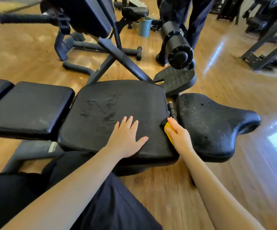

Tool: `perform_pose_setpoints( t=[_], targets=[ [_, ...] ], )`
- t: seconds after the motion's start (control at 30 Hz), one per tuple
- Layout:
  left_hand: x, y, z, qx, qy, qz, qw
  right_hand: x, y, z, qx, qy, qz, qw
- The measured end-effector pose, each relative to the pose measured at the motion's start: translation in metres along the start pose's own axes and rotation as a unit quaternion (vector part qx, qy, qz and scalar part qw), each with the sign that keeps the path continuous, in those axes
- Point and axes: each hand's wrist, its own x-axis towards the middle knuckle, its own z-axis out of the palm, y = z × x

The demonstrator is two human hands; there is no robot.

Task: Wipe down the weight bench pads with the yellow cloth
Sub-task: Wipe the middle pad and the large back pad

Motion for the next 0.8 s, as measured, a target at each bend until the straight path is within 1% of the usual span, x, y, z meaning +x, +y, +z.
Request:
perform_pose_setpoints(
  t=[0.1,0.17,0.23,0.3,0.37,0.43,0.53,0.67,0.8],
  targets=[
    [0.006,-0.004,0.0,-0.015,0.011,-0.003,1.0,-0.003,0.009,-0.003,-0.046,-0.025,-0.031,0.998],
    [0.012,-0.004,-0.001,-0.021,0.017,-0.008,1.0,0.013,0.007,-0.001,-0.078,-0.043,-0.044,0.995],
    [0.017,-0.005,-0.001,-0.032,0.027,-0.024,0.999,0.045,0.001,0.004,-0.11,-0.055,-0.063,0.99],
    [0.02,-0.008,-0.001,-0.035,0.03,-0.042,0.998,0.089,-0.006,0.01,-0.126,-0.048,-0.074,0.988],
    [0.021,-0.012,0.0,-0.029,0.028,-0.05,0.998,0.133,-0.01,0.016,-0.123,-0.03,-0.061,0.99],
    [0.021,-0.014,0.0,-0.022,0.024,-0.05,0.998,0.167,-0.015,0.021,-0.117,-0.011,-0.027,0.993],
    [0.023,-0.014,0.0,-0.011,0.023,-0.049,0.998,0.195,-0.019,0.023,-0.109,-0.006,-0.012,0.994],
    [0.025,-0.014,0.0,-0.015,0.025,-0.052,0.998,0.189,-0.019,0.019,-0.131,-0.018,-0.037,0.991],
    [0.025,-0.013,-0.001,-0.023,0.021,-0.05,0.998,0.145,-0.017,0.018,-0.216,-0.061,-0.126,0.966]
  ],
)
